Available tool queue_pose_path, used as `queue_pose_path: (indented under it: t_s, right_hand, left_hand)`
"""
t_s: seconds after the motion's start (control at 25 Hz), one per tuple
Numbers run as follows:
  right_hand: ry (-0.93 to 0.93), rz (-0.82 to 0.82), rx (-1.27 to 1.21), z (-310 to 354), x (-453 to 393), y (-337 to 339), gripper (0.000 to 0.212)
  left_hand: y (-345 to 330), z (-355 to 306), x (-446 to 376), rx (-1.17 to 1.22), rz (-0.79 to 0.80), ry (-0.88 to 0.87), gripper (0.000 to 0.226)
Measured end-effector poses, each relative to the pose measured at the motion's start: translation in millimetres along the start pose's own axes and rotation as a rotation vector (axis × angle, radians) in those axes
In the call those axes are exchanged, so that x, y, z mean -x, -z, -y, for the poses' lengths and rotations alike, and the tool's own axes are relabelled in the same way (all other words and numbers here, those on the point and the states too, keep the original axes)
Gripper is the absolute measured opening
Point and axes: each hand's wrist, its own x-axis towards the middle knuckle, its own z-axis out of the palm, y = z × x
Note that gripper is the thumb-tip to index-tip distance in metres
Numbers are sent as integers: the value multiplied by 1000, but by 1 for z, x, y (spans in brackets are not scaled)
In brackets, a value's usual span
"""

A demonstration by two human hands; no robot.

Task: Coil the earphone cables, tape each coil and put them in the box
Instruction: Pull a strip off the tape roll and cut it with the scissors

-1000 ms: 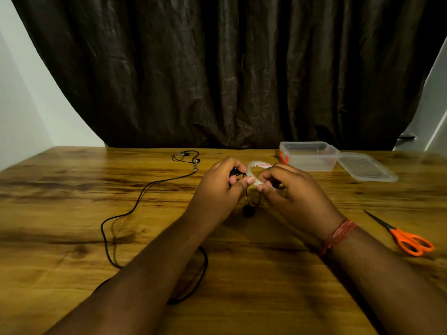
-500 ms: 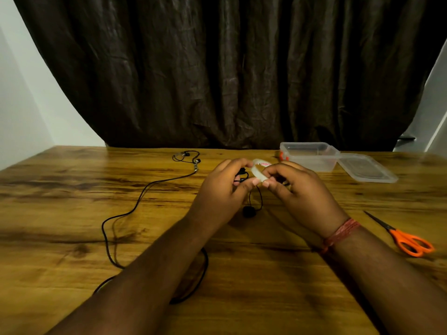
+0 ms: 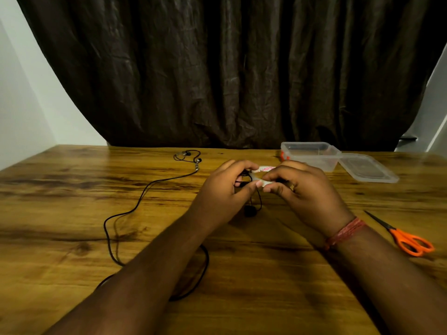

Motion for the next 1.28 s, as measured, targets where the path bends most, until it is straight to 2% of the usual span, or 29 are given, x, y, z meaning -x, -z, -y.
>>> queue_pose_path:
  t_s: [0.24, 0.44, 0.56, 0.68, 0.84, 1.0, 1.28]
  right_hand:
    - [-11, -43, 46, -1, -1, -5, 23]
    - [-41, -44, 45, 0, -1, -6, 24]
    - [-49, -45, 41, 0, 0, -6, 23]
    - [-64, -47, 52, 1, 0, -6, 25]
    - [-71, -46, 80, 0, 0, -7, 27]
    - [-65, -48, 111, 1, 1, -10, 26]
    - [-52, -62, 113, 1, -1, -9, 25]
  left_hand:
    - [-5, -1, -2, -37, -126, 9, 11]
    - [-8, -2, 2, 150, -42, 107, 7]
    - [-9, -3, 2, 183, -42, 143, 8]
    - [-9, -4, 2, 129, -58, 122, 5]
    - [-9, -2, 1, -14, -71, 80, 14]
    - [-11, -4, 0, -107, -83, 47, 9]
    - [-9, -7, -1, 21, -77, 108, 5]
